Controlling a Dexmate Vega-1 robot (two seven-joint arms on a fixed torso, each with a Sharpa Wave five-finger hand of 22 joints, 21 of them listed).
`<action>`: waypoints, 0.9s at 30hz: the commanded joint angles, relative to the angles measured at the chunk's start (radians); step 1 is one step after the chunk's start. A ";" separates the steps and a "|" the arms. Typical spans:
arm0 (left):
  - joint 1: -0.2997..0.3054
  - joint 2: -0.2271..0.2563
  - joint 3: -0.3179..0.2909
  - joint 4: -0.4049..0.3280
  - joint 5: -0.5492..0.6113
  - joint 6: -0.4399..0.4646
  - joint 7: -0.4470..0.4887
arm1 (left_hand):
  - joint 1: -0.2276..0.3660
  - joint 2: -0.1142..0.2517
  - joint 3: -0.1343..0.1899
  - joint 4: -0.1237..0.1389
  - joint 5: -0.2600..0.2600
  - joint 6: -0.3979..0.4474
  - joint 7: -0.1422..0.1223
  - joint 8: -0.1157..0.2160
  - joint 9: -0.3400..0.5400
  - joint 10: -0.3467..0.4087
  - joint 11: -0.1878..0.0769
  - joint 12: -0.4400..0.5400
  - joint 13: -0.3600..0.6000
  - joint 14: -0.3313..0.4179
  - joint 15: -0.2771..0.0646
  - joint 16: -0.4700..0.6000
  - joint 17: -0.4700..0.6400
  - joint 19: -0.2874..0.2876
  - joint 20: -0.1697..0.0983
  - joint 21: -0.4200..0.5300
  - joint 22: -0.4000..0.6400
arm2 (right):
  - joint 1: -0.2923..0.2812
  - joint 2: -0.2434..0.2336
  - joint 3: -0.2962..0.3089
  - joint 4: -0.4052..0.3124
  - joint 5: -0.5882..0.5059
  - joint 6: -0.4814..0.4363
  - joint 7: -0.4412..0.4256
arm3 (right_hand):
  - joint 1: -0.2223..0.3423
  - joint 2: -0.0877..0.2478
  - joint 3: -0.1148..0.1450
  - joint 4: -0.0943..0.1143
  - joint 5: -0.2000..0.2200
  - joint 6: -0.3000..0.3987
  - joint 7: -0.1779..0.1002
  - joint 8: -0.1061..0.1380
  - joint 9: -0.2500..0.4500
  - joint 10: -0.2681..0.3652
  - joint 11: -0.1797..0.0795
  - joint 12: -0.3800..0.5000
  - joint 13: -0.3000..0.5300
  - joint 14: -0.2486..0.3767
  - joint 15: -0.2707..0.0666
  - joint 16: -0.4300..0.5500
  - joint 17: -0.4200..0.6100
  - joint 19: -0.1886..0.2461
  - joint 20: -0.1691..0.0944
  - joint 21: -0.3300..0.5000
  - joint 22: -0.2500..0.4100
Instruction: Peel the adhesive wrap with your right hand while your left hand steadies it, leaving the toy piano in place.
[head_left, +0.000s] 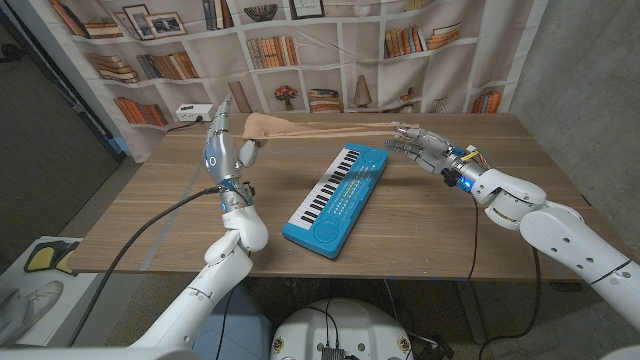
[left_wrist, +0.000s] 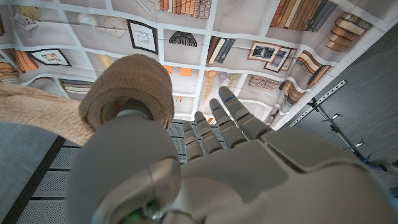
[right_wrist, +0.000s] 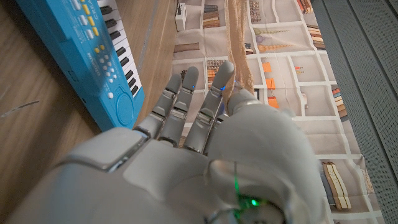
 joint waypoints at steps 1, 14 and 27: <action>-0.007 0.007 0.003 0.009 -0.011 0.003 0.000 | 0.001 0.007 -0.003 -0.001 0.002 -0.004 0.001 0.009 -0.001 0.002 -0.005 0.005 0.005 -0.030 -0.037 0.003 0.001 0.004 0.002 -0.002 0.001 | -0.011 0.006 0.015 0.002 -0.001 0.005 -0.013 | 0.000 -0.008 0.005 -0.005 -0.001 0.010 0.001 -0.006 0.002 0.004 0.002 0.006 0.003 0.008 -0.180 -0.006 0.005 -0.005 -0.042 0.005 0.003; -0.011 0.006 0.002 0.019 -0.011 0.001 0.000 | -0.004 -0.013 -0.021 -0.005 -0.001 -0.012 -0.006 0.013 -0.002 -0.020 -0.002 0.005 0.008 -0.038 -0.029 0.002 -0.002 -0.015 0.066 -0.017 0.002 | -0.012 0.010 0.021 -0.001 -0.001 0.010 -0.008 | 0.000 -0.007 0.005 -0.006 -0.001 0.011 0.001 -0.009 0.006 0.003 0.003 0.007 0.002 0.012 -0.180 -0.009 0.010 -0.006 -0.042 0.011 0.002; -0.024 -0.023 -0.003 0.047 -0.016 -0.029 0.000 | -0.112 -0.054 -0.095 0.050 0.022 0.010 -0.008 0.027 -0.005 -0.027 -0.006 0.006 -0.002 -0.071 -0.018 0.000 -0.002 -0.082 0.110 -0.073 -0.001 | 0.020 0.009 -0.021 -0.004 -0.014 -0.004 0.021 | -0.001 -0.007 0.005 -0.007 -0.001 0.012 0.001 -0.013 0.007 0.004 0.003 0.006 -0.002 0.015 -0.180 -0.014 0.013 -0.008 -0.041 0.017 0.001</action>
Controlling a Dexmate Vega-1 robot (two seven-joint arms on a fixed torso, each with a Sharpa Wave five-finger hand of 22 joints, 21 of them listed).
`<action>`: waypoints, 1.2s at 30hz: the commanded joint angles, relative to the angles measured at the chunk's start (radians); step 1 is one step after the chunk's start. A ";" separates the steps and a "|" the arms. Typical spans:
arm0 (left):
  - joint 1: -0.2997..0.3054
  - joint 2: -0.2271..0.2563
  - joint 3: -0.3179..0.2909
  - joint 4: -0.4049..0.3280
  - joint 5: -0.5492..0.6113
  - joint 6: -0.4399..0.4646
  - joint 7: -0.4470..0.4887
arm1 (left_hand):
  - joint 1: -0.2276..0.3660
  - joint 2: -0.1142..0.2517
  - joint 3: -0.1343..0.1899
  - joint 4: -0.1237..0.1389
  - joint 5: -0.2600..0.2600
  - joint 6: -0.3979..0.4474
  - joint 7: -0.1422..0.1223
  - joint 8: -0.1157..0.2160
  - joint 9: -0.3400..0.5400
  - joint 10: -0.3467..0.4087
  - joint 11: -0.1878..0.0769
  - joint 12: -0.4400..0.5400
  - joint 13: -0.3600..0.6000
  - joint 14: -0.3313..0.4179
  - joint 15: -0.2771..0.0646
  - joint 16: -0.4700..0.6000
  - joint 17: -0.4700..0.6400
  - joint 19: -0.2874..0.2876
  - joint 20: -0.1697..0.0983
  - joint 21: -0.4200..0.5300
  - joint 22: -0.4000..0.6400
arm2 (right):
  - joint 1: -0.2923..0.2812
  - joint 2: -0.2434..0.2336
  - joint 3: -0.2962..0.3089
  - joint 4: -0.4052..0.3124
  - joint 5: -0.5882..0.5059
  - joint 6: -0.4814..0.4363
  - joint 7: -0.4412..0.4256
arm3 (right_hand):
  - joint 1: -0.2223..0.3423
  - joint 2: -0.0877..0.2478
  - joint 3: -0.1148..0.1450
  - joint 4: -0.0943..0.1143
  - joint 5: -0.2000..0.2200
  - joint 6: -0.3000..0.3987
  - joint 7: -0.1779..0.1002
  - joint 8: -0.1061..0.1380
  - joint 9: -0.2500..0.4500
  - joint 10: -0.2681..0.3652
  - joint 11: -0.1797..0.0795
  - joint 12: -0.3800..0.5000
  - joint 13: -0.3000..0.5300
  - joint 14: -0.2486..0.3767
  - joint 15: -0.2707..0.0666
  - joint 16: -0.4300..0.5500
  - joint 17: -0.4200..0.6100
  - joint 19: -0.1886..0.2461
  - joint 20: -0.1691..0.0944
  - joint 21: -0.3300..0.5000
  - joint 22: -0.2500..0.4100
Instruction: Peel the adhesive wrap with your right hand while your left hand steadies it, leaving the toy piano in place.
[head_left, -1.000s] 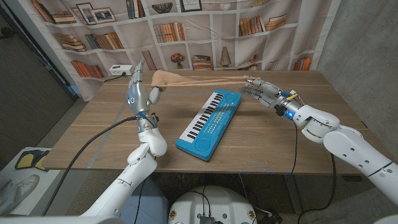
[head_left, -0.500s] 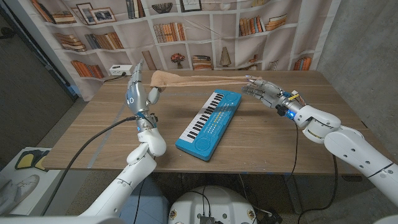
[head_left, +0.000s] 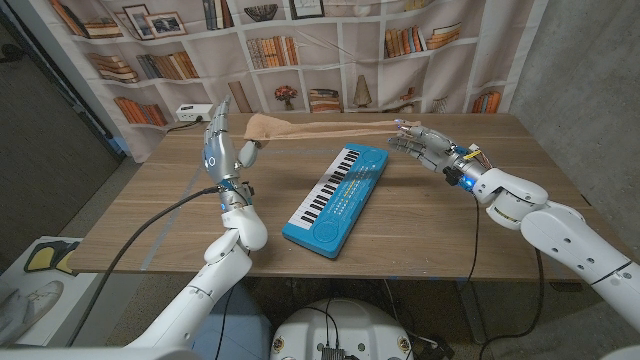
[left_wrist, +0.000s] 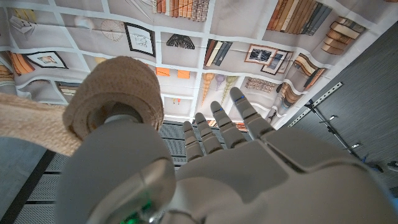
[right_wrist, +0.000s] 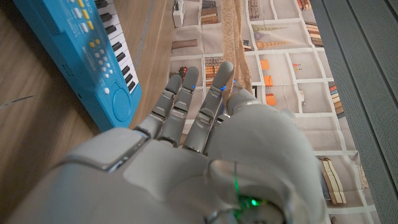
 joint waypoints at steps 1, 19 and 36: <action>-0.007 -0.021 -0.006 0.020 -0.004 -0.025 0.000 | -0.026 0.016 -0.008 0.017 0.014 0.010 -0.002 0.009 0.000 -0.002 -0.004 0.006 0.000 -0.028 -0.024 0.001 0.004 -0.004 -0.024 -0.009 0.002 | 0.023 0.001 -0.030 -0.005 -0.008 -0.007 0.014 | 0.000 -0.007 0.001 -0.003 -0.001 0.011 0.002 -0.005 0.002 0.006 0.003 0.007 0.000 0.012 -0.183 -0.004 0.004 -0.004 -0.045 0.010 0.001; -0.011 -0.007 0.011 0.031 -0.023 -0.038 0.000 | 0.057 0.167 0.142 0.022 0.014 0.040 0.014 0.024 0.002 0.072 -0.018 0.043 0.016 0.067 -0.042 0.036 0.015 0.043 -0.044 -0.011 0.011 | 0.005 -0.006 -0.016 -0.024 -0.012 0.007 0.001 | 0.000 -0.008 0.001 -0.004 -0.001 0.016 0.002 -0.010 0.003 0.005 0.006 0.007 -0.003 0.018 -0.184 -0.008 0.011 -0.008 -0.045 0.020 0.000; -0.012 -0.014 0.006 0.047 -0.014 -0.064 0.000 | 0.101 0.159 0.218 0.018 0.008 -0.034 0.013 0.002 0.005 0.057 -0.024 0.048 0.050 0.113 -0.039 0.057 0.038 0.041 -0.027 -0.011 0.015 | -0.007 -0.007 0.005 -0.019 -0.002 0.008 -0.011 | -0.001 -0.008 0.000 -0.005 -0.001 0.015 0.002 -0.014 0.005 0.004 0.004 0.008 -0.002 0.021 -0.183 -0.013 0.016 -0.010 -0.045 0.027 0.000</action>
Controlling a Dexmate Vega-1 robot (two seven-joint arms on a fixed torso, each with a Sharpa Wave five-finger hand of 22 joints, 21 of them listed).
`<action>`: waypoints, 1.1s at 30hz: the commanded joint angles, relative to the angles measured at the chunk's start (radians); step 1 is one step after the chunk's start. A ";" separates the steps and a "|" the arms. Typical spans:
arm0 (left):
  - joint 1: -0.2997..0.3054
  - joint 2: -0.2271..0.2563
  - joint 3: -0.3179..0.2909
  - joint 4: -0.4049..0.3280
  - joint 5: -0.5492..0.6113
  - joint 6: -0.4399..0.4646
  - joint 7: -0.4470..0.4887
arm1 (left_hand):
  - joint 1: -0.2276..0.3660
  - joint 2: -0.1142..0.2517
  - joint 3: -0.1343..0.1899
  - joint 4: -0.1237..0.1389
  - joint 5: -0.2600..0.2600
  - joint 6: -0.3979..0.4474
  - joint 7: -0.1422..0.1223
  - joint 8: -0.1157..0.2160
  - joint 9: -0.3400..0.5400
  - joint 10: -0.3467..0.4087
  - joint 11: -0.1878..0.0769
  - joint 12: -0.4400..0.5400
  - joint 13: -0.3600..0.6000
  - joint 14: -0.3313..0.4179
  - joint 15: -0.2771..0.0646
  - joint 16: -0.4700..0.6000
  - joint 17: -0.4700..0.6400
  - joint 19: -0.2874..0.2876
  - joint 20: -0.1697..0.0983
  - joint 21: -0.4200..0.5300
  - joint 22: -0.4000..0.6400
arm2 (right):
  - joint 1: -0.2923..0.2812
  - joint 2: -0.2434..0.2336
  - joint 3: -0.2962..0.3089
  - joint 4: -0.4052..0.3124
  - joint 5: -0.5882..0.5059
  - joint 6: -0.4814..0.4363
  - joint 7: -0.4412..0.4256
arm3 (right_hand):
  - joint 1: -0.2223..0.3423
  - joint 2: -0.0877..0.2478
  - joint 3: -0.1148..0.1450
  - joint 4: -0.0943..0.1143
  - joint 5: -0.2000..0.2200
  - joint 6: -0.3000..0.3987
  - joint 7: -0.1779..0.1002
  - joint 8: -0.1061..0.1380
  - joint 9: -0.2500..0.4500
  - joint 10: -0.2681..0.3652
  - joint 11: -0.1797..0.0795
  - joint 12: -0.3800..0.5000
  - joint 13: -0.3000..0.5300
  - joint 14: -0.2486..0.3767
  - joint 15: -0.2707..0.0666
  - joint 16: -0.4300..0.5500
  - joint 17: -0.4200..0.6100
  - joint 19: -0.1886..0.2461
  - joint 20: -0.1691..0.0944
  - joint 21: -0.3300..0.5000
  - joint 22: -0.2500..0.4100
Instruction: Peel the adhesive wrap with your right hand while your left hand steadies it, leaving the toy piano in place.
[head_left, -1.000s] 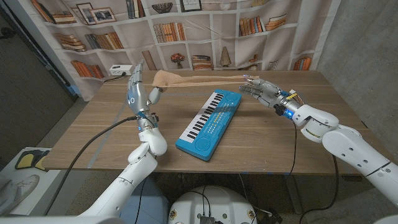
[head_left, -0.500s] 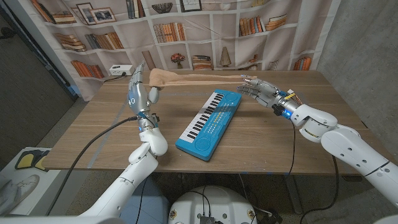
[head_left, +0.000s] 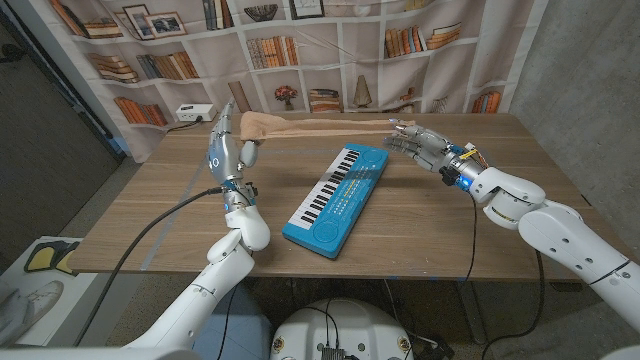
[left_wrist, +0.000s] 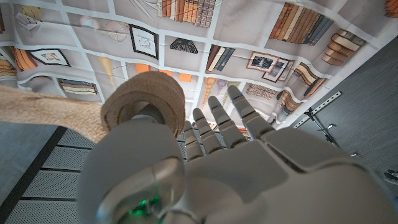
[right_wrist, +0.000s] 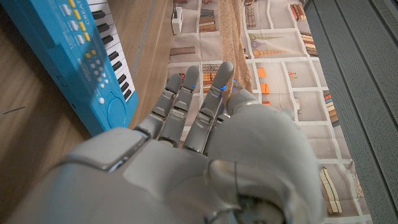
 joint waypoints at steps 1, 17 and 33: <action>0.003 -0.007 -0.007 0.010 0.008 -0.017 0.000 | 0.013 -0.001 0.008 0.000 -0.001 -0.017 -0.007 -0.005 0.003 -0.015 0.001 0.006 0.007 0.039 -0.029 0.008 0.008 0.002 0.007 0.004 0.003 | -0.011 -0.003 0.016 0.006 -0.001 0.008 -0.006 | -0.001 -0.007 0.003 -0.003 -0.001 0.011 -0.002 -0.002 0.006 0.003 0.004 0.005 0.003 0.012 -0.181 -0.002 0.003 -0.007 -0.041 0.005 -0.001; 0.022 0.003 -0.016 -0.028 0.011 0.014 0.000 | 0.058 -0.005 0.025 -0.034 0.000 -0.035 0.000 -0.002 0.007 -0.041 -0.003 0.011 0.032 0.019 -0.038 0.006 0.022 -0.015 0.021 0.000 0.006 | -0.053 -0.004 0.071 -0.005 0.003 0.026 -0.037 | -0.003 -0.007 0.002 -0.002 -0.001 0.012 -0.002 -0.004 0.008 0.006 0.005 0.005 0.001 0.014 -0.181 -0.007 0.006 -0.008 -0.041 0.011 -0.001; 0.027 0.010 -0.009 -0.040 0.013 0.024 0.000 | 0.112 -0.011 0.032 -0.070 0.002 -0.035 -0.003 0.005 0.010 -0.039 -0.003 0.023 0.054 0.017 -0.039 0.012 0.032 -0.019 0.026 0.003 0.009 | -0.084 -0.014 0.096 -0.038 -0.007 0.028 -0.023 | -0.002 -0.007 0.001 -0.002 -0.001 0.014 -0.001 -0.007 0.008 0.003 0.004 0.003 -0.001 0.017 -0.181 -0.012 0.008 -0.010 -0.041 0.017 -0.002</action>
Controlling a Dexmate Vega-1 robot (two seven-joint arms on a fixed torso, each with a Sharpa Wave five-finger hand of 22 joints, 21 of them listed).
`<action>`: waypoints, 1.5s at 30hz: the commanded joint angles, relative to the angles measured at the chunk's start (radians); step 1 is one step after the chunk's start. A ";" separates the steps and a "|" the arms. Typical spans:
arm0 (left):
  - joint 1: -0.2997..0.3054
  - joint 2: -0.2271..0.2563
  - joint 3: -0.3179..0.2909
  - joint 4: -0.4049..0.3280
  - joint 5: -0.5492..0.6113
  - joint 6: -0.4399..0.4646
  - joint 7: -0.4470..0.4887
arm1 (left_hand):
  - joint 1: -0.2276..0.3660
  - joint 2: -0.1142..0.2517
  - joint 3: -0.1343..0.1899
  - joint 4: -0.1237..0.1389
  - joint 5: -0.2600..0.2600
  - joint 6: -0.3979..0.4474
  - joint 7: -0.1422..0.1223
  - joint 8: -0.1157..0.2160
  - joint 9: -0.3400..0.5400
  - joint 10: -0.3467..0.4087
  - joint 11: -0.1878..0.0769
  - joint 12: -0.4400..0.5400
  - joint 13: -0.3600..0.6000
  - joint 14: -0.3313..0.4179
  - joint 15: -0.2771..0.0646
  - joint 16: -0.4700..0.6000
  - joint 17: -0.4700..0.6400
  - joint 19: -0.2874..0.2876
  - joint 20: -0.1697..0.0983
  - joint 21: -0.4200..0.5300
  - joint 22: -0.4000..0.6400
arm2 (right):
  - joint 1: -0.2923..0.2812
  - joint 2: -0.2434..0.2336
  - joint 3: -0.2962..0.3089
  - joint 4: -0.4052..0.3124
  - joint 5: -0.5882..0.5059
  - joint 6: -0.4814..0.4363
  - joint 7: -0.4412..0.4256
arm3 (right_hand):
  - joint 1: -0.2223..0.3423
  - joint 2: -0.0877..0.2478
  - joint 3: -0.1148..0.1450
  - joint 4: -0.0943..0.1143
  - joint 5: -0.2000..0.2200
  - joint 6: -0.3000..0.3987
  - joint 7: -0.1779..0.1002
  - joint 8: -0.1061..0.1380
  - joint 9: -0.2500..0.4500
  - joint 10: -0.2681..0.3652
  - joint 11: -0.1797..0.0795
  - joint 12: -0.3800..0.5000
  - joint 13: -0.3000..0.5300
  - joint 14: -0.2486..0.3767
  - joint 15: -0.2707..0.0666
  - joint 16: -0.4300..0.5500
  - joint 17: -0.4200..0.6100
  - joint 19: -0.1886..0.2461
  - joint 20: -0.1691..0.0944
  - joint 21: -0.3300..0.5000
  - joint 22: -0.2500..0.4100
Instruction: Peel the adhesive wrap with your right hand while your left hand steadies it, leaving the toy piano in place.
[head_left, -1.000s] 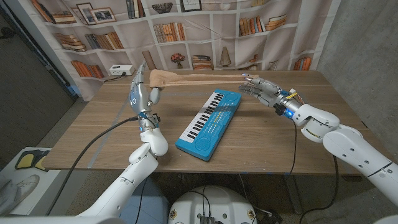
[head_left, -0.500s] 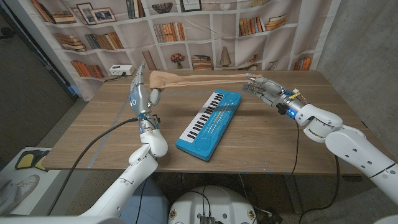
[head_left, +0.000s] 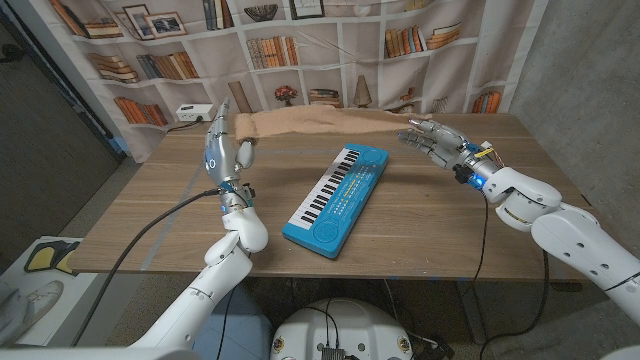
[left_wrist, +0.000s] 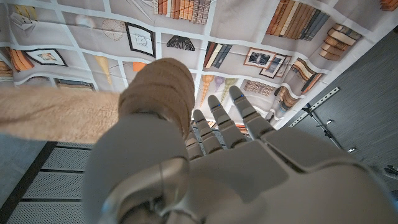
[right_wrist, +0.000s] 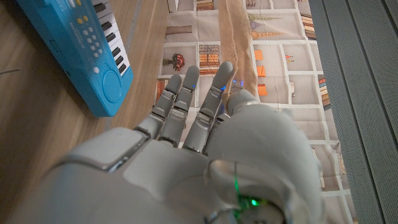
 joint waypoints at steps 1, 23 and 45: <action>0.003 0.002 0.005 -0.007 0.004 0.008 0.000 | 0.011 -0.003 -0.002 -0.004 0.002 -0.001 -0.005 0.004 0.005 -0.002 -0.001 0.005 0.008 0.016 -0.036 0.009 0.005 0.000 0.008 0.003 0.004 | -0.022 -0.008 0.020 -0.024 -0.002 -0.009 0.011 | -0.002 -0.007 0.001 -0.003 -0.001 0.008 -0.002 -0.004 0.002 0.003 0.004 0.004 0.001 0.006 -0.181 -0.003 0.002 -0.001 -0.042 0.004 0.003; 0.014 -0.001 -0.012 -0.010 0.003 -0.010 0.000 | 0.015 -0.005 -0.021 0.006 -0.004 -0.028 -0.003 -0.003 0.006 -0.030 0.005 0.002 0.026 0.002 -0.032 0.013 0.019 -0.002 0.000 0.007 0.006 | -0.033 0.003 0.034 -0.007 0.005 -0.024 -0.034 | -0.001 -0.006 0.000 -0.004 -0.002 0.009 -0.003 -0.006 0.003 0.006 0.005 0.005 0.000 0.010 -0.181 -0.007 0.005 -0.003 -0.042 0.012 0.002; 0.059 -0.040 -0.044 -0.043 0.058 -0.006 0.000 | 0.009 -0.012 -0.028 0.012 -0.007 -0.043 -0.002 -0.005 0.007 -0.056 0.003 -0.006 0.035 -0.021 -0.029 0.001 0.015 -0.011 -0.006 0.006 0.005 | -0.137 -0.005 0.154 -0.034 0.022 -0.037 -0.060 | 0.000 -0.006 -0.002 -0.004 -0.002 0.012 -0.001 -0.007 0.004 0.007 0.005 0.006 0.000 0.015 -0.182 -0.011 0.008 -0.003 -0.042 0.020 0.001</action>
